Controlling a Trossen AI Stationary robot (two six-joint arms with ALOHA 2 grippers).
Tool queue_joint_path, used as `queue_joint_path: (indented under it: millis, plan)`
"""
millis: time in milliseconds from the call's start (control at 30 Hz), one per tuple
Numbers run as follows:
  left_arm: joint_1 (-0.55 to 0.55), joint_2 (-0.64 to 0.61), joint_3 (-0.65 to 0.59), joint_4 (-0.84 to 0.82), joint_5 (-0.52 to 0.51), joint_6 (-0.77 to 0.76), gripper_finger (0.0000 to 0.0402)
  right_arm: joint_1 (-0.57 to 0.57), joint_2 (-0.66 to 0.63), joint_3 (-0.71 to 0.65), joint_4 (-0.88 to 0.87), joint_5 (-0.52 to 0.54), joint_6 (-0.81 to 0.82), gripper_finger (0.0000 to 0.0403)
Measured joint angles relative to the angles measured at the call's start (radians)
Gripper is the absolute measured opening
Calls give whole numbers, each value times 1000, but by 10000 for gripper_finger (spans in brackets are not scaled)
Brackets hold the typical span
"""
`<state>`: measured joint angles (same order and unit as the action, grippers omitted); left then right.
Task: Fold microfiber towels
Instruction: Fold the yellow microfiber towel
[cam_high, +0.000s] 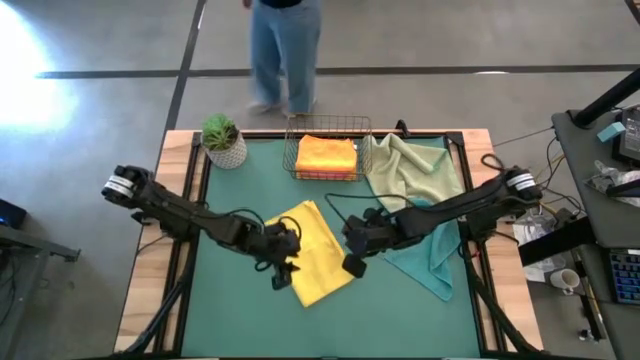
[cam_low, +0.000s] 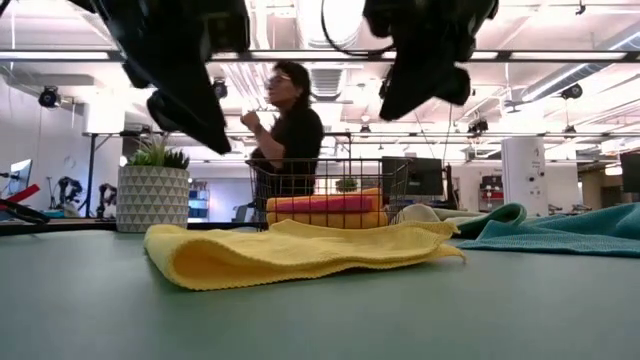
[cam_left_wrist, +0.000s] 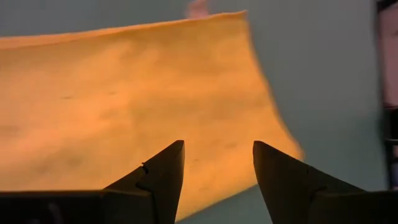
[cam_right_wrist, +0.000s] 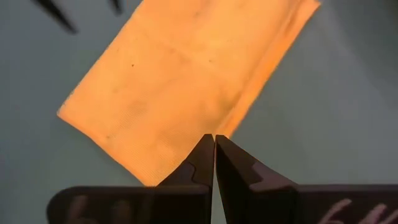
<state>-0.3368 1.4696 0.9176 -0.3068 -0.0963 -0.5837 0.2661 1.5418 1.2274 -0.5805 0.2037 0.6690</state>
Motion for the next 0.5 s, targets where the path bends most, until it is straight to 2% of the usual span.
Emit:
queue_joint_path:
  millis: [267,500]
  plan:
    - [-86,70,0,131,-12,-56,176,0,-58,0,-38,8,-59,8]
    - [-100,182,23,174,-36,-119,176,0,-55,0,-59,7,-92,8]
